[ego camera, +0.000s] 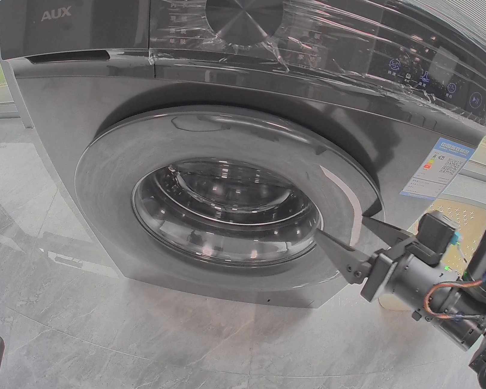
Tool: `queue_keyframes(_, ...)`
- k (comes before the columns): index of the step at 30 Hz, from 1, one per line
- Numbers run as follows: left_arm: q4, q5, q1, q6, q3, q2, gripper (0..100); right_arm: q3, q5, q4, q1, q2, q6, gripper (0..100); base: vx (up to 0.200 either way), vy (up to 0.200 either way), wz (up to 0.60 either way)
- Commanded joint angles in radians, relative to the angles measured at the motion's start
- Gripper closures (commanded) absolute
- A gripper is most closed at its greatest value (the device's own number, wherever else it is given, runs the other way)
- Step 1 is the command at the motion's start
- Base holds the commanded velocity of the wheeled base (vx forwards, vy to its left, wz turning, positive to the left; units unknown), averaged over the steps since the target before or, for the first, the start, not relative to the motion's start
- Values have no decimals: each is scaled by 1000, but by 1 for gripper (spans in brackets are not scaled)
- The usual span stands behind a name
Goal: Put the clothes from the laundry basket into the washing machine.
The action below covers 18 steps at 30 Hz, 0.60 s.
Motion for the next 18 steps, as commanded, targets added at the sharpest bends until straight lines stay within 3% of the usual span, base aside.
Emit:
queue_keyframes(1, 0, 1, 0, 3, 18, -15, 0, 201, 46, 50, 54, -227, -6, 0, 0, 0, 0)
queue_keyframes(6, 0, 1, 0, 3, 18, -13, 0, 347, 40, 61, 39, -456, -33, 0, 0, 0, 0)
queue_keyframes(10, 0, 1, 0, 3, 18, -13, 0, 413, 41, 65, -47, -627, -39, 0, 0, 0, 0)
queue_keyframes(17, 0, 1, 0, 3, 18, -13, 0, 430, 44, 165, -164, -874, -58, 0, 0, 0, 0)
queue_keyframes(18, 0, 1, 0, 3, 18, -13, 0, 413, 43, 238, -196, -943, -75, 0, 0, 0, 0)
